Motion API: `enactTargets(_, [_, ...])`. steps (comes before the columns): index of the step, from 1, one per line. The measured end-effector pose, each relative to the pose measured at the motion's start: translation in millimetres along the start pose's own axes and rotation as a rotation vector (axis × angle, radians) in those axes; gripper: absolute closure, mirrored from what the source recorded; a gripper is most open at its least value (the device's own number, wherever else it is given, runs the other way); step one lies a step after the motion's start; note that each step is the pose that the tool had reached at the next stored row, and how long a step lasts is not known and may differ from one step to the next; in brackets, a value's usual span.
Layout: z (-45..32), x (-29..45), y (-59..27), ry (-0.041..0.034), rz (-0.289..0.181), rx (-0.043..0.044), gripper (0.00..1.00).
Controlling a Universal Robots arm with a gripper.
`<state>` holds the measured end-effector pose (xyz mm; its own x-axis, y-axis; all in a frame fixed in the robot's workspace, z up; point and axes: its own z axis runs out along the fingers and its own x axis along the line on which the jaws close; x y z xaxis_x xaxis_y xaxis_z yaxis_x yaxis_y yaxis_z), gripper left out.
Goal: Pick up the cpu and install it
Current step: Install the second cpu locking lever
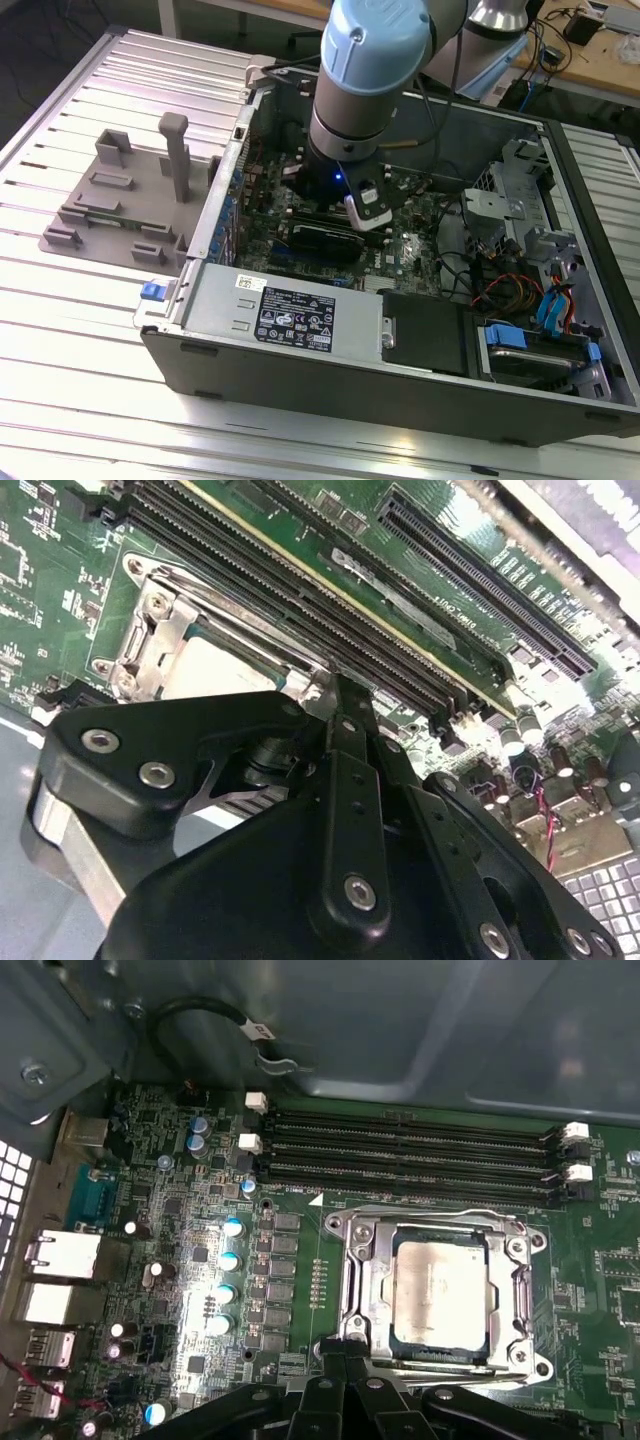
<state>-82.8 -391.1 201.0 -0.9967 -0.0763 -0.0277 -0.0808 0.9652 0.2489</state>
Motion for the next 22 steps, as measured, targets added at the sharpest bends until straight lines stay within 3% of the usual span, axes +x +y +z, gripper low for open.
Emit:
enactTargets(6, [-1.3, -0.7, -5.4, 0.0004, 0.000, -0.0005, 0.89])
enactTargets(16, [-3.1, -0.7, -7.4, 0.0003, 0.000, -0.0009, 0.89])
enactTargets(18, [-3.1, -0.7, -7.5, -0.0011, 0.000, -0.0096, 0.89])
enactTargets(21, [-2.6, -0.4, -7.4, -0.0069, -0.001, -0.0362, 0.89])
enactTargets(22, [-2.5, -0.1, -7.4, -0.0069, -0.001, -0.0365, 0.89])
